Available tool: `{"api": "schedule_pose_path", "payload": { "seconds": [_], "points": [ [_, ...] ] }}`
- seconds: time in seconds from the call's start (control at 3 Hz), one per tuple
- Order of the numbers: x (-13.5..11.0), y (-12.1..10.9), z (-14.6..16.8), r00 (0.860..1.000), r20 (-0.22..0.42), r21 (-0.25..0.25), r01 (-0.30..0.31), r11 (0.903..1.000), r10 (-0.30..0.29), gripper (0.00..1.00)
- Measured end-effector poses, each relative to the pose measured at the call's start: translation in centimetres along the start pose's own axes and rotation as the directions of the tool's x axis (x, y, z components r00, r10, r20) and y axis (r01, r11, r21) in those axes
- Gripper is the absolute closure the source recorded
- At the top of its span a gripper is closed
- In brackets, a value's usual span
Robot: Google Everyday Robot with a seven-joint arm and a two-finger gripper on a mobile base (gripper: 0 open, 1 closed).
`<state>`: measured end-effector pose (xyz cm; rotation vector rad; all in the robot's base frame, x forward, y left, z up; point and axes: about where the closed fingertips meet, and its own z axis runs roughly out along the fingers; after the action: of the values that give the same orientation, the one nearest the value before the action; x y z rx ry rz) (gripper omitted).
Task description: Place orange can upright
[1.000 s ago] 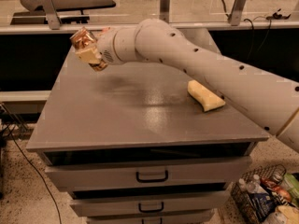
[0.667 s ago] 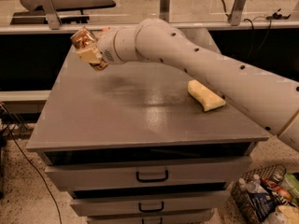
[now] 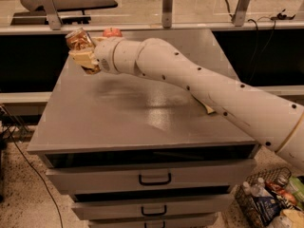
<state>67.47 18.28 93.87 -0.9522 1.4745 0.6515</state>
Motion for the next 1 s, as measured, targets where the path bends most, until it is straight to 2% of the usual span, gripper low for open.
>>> {"api": "schedule_pose_path", "payload": {
  "seconds": [0.33, 0.67, 1.0],
  "points": [
    [0.6, 1.5, 0.4, 0.995, 0.075, 0.004, -0.068, 0.9977, 0.067, 1.0],
    [1.9, 2.4, 0.3, 0.988, 0.106, 0.01, -0.111, 0.9938, 0.109, 1.0],
    [3.4, 3.0, -0.2, 0.985, 0.104, 0.014, -0.143, 0.9896, 0.141, 0.84]
  ]
}}
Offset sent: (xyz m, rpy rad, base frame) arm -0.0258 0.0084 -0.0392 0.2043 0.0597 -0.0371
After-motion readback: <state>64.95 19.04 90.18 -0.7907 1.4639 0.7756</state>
